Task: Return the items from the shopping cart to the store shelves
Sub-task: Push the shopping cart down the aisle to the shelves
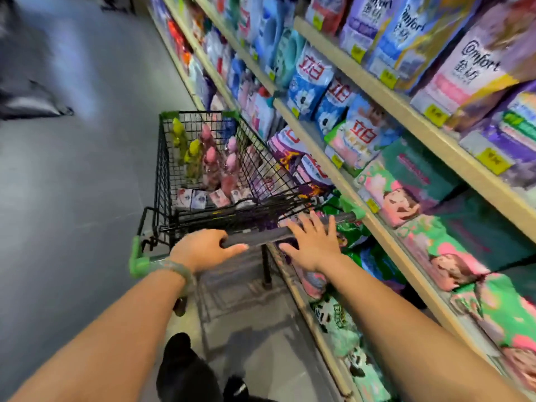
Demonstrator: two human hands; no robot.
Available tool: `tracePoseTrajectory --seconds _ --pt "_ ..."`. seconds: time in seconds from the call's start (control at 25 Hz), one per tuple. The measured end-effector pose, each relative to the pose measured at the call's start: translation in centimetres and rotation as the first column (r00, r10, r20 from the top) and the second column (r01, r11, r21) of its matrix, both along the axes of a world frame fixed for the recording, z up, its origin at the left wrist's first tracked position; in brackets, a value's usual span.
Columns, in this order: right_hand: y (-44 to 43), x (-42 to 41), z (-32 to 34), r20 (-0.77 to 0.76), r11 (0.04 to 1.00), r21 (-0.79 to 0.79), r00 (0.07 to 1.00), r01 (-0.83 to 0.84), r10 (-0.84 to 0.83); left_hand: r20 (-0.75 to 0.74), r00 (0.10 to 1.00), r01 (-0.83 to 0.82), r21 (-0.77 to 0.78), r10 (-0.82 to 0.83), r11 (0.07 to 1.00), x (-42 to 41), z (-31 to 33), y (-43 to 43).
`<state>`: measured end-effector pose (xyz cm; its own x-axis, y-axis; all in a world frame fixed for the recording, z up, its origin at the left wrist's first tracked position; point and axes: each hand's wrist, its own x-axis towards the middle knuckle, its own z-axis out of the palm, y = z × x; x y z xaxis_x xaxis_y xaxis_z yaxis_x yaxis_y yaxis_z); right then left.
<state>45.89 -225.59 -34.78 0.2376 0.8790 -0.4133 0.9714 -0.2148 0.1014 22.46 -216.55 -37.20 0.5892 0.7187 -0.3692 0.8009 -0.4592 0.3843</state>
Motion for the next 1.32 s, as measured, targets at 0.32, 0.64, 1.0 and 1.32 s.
tracePoseTrajectory --seconds 0.32,0.64,1.0,1.32 --pt "-0.2 -2.9 -1.1 -0.180 0.999 -0.044 0.984 -0.016 0.008 -0.116 0.980 -0.162 -0.001 0.161 0.987 -5.1 0.7 -1.4" --pt "3.9 -4.1 -1.3 -0.134 0.990 0.008 0.981 -0.138 0.138 -0.220 0.960 -0.149 0.120 0.173 0.981 -6.9 0.4 1.2" --pt "15.4 -4.5 -1.4 -0.074 0.988 0.055 0.986 -0.143 0.146 -0.215 0.954 -0.205 0.038 0.209 0.978 -7.2 0.7 12.5" --pt "28.6 -6.4 -1.0 -0.107 0.995 0.024 0.989 -0.100 0.102 -0.149 0.961 -0.249 -0.080 0.235 0.965 -9.6 2.7 26.1"
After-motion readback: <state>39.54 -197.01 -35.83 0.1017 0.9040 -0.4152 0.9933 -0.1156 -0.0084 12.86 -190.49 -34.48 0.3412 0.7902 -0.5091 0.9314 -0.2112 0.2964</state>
